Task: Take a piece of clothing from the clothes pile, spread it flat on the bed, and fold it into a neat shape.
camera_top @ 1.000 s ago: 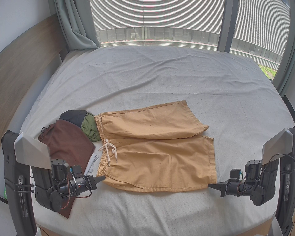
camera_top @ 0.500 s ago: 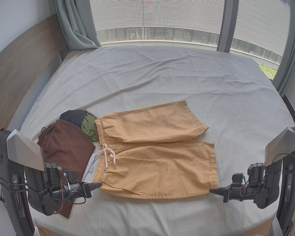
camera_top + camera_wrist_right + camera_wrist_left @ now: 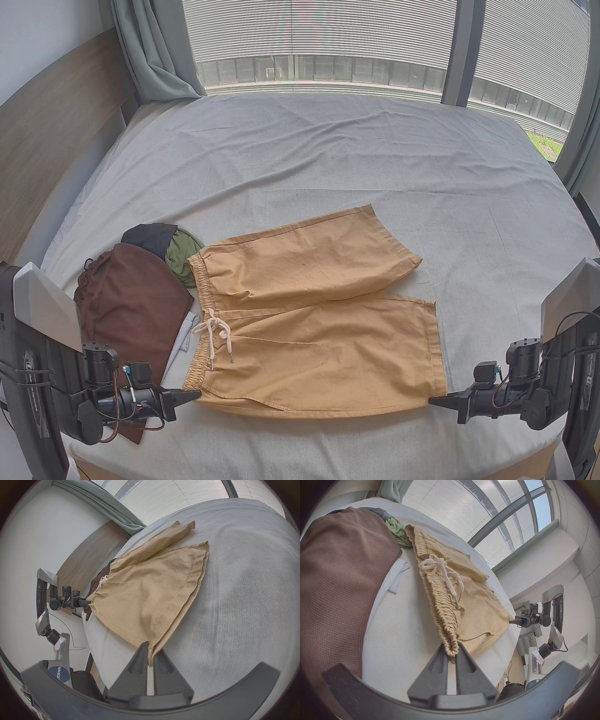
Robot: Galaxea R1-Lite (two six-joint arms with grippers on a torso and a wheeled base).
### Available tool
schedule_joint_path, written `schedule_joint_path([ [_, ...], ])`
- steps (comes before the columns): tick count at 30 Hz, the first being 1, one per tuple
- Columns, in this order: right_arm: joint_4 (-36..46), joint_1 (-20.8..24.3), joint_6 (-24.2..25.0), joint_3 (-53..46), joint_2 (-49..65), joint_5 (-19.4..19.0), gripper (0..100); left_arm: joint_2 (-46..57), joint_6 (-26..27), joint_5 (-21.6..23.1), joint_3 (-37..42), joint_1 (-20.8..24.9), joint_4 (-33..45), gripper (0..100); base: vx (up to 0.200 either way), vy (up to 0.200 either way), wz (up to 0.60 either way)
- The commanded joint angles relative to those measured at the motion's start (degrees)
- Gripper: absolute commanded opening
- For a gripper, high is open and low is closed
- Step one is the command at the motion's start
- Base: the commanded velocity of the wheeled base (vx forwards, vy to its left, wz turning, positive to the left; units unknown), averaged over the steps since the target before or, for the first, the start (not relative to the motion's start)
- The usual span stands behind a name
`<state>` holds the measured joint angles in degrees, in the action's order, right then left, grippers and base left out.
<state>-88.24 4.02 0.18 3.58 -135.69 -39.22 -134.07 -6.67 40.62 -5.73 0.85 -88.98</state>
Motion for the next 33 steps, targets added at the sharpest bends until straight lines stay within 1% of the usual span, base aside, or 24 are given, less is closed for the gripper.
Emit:
schedule_joint_path([
  [1, -0.01, 0.02, -0.01, -0.24, 0.08, 0.02, 0, -0.93, -0.01, -0.01, 0.10, -0.15, -0.05, 0, 0.000, 0.000, 0.00],
  [12, -0.01, 0.37, -0.36, -1.91, 0.08, 0.02, 0, -0.75, 0.16, -0.01, 1.34, -0.15, -0.05, 0, 0.000, 0.000, 0.00],
  [20, 0.34, 0.81, -1.85, -3.58, 1.05, -0.07, 0, -1.02, 6.05, 2.54, 4.67, -0.85, 0.03, 0, 0.000, 0.000, 0.00],
  [33, 0.52, 0.81, -2.64, -3.58, 1.22, -0.25, 0, -1.19, 8.60, 2.62, 5.64, -1.56, 0.12, 0, 0.000, 0.000, 0.00],
])
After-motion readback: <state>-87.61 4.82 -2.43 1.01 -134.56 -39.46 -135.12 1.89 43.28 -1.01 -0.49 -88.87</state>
